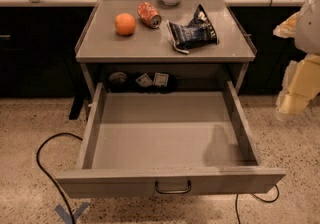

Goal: Place blue chip bag into top drawer

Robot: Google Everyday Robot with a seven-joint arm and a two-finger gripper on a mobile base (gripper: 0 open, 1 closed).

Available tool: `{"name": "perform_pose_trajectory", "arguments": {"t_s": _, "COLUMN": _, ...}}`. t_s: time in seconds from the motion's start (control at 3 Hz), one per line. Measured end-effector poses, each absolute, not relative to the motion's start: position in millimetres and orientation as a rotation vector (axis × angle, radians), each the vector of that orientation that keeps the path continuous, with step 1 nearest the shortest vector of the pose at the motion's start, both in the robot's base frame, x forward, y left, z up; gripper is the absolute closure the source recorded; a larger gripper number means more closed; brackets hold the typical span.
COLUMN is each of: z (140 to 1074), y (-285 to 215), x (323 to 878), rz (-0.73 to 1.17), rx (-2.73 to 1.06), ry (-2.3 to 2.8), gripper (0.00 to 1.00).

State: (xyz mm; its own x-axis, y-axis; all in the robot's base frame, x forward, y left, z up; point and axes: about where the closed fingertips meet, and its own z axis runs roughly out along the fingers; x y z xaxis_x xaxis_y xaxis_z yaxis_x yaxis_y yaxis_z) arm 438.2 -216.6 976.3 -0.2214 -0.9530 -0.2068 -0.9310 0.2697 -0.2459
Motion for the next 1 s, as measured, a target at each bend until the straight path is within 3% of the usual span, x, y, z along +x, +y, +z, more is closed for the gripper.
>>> {"name": "perform_pose_trajectory", "arguments": {"t_s": 0.67, "z": 983, "y": -214, "x": 458, "rz": -0.149, "rx": -1.715, "ry": 2.166, "gripper": 0.00}}
{"name": "perform_pose_trajectory", "arguments": {"t_s": 1.0, "z": 993, "y": -211, "x": 517, "rz": -0.186, "rx": -1.663, "ry": 2.066, "gripper": 0.00}}
